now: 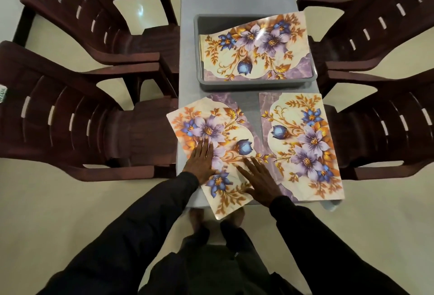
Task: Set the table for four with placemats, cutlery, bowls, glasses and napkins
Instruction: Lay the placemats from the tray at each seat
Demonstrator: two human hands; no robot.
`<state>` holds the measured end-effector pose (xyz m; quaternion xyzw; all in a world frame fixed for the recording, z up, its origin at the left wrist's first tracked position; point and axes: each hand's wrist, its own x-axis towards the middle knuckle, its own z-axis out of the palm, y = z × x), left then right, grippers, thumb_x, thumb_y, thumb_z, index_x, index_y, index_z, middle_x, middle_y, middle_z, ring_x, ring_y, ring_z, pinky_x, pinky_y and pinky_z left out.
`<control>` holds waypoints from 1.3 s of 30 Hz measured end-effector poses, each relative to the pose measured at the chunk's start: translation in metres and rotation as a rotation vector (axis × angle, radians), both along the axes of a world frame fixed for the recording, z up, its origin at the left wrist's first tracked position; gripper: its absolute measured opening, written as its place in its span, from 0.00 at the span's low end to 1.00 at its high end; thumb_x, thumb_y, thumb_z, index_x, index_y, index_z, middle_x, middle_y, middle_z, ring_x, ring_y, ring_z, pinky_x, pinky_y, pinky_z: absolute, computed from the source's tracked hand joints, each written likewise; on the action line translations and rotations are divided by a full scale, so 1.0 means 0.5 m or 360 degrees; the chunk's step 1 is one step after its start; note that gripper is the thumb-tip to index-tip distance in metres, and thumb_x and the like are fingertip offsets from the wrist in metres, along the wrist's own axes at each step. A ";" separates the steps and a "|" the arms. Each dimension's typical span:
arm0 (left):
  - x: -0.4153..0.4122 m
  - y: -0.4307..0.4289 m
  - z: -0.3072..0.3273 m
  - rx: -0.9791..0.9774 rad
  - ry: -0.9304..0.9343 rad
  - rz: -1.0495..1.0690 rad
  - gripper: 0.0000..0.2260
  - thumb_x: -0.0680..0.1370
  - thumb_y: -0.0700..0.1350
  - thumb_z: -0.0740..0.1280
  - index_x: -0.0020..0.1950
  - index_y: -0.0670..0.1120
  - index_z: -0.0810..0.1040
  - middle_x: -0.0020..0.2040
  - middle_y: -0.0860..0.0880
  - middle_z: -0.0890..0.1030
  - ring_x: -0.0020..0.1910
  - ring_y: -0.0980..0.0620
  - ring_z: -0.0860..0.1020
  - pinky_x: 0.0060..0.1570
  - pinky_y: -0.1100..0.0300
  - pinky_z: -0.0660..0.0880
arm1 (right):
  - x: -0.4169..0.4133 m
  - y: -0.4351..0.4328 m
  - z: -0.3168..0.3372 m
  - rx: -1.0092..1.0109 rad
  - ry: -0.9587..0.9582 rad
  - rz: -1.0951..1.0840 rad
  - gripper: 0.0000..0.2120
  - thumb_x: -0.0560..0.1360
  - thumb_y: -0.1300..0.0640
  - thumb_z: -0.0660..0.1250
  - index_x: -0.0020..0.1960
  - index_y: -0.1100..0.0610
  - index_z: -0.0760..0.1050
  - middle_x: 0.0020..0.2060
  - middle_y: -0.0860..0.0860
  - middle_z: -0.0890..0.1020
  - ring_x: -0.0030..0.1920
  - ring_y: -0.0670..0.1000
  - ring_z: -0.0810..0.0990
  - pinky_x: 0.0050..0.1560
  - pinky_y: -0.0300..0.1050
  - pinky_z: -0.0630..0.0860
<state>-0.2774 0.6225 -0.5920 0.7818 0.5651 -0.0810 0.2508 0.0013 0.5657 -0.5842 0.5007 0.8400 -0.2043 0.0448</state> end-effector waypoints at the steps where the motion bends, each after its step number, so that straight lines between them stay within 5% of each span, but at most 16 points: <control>1: -0.011 0.008 -0.002 0.0018 0.0004 -0.0073 0.48 0.79 0.68 0.59 0.82 0.39 0.37 0.82 0.37 0.36 0.81 0.37 0.38 0.80 0.43 0.46 | 0.007 -0.003 -0.002 0.0003 -0.0028 0.0047 0.42 0.73 0.45 0.75 0.81 0.51 0.59 0.80 0.59 0.58 0.79 0.65 0.58 0.75 0.66 0.57; 4: -0.044 0.021 0.004 0.0038 0.0020 -0.0236 0.47 0.80 0.64 0.63 0.82 0.38 0.40 0.82 0.38 0.38 0.82 0.39 0.40 0.80 0.45 0.48 | -0.013 -0.036 -0.005 0.0025 -0.0092 0.0042 0.38 0.76 0.36 0.62 0.81 0.51 0.59 0.81 0.59 0.58 0.79 0.65 0.58 0.74 0.69 0.62; 9: -0.081 0.001 0.037 0.0023 -0.0085 -0.0217 0.37 0.83 0.50 0.64 0.82 0.38 0.45 0.83 0.39 0.45 0.83 0.41 0.44 0.81 0.50 0.45 | -0.110 -0.102 -0.023 0.0036 -0.0130 -0.0178 0.38 0.78 0.32 0.56 0.81 0.51 0.57 0.81 0.60 0.57 0.79 0.65 0.58 0.73 0.70 0.62; 15: -0.137 -0.106 0.047 -0.0100 -0.0360 -0.0106 0.40 0.80 0.51 0.70 0.83 0.41 0.51 0.84 0.44 0.49 0.83 0.47 0.48 0.80 0.51 0.53 | -0.181 -0.091 -0.018 0.0064 -0.0183 -0.0296 0.43 0.73 0.36 0.71 0.81 0.52 0.61 0.80 0.62 0.59 0.77 0.67 0.60 0.70 0.71 0.62; 21: -0.162 -0.174 0.034 -0.0103 -0.0350 -0.0126 0.51 0.74 0.62 0.74 0.84 0.43 0.47 0.84 0.47 0.45 0.82 0.49 0.42 0.79 0.56 0.47 | -0.196 -0.066 -0.017 -0.0058 -0.0178 -0.0279 0.44 0.73 0.37 0.72 0.80 0.54 0.58 0.79 0.63 0.60 0.77 0.67 0.62 0.68 0.73 0.65; 27: -0.161 -0.192 0.037 -0.0085 -0.0344 -0.0098 0.53 0.73 0.57 0.77 0.83 0.42 0.46 0.84 0.44 0.44 0.82 0.47 0.43 0.78 0.59 0.45 | -0.128 -0.086 -0.014 -0.0126 -0.0024 0.0015 0.43 0.74 0.33 0.66 0.81 0.52 0.58 0.81 0.59 0.53 0.80 0.64 0.53 0.75 0.68 0.60; 31: -0.154 -0.211 0.031 -0.0043 -0.0353 -0.0071 0.50 0.74 0.52 0.78 0.84 0.42 0.47 0.84 0.44 0.46 0.83 0.46 0.45 0.80 0.54 0.53 | -0.112 -0.088 -0.003 -0.0149 0.0007 0.0071 0.48 0.67 0.45 0.81 0.80 0.51 0.59 0.81 0.59 0.57 0.80 0.64 0.55 0.73 0.67 0.60; 39: -0.145 -0.218 0.031 -0.0031 -0.0344 -0.0047 0.48 0.75 0.51 0.76 0.83 0.41 0.48 0.83 0.42 0.47 0.80 0.48 0.41 0.79 0.53 0.52 | -0.131 -0.095 -0.002 -0.0172 0.0029 -0.0060 0.44 0.66 0.56 0.83 0.77 0.54 0.67 0.79 0.60 0.60 0.78 0.64 0.54 0.71 0.69 0.59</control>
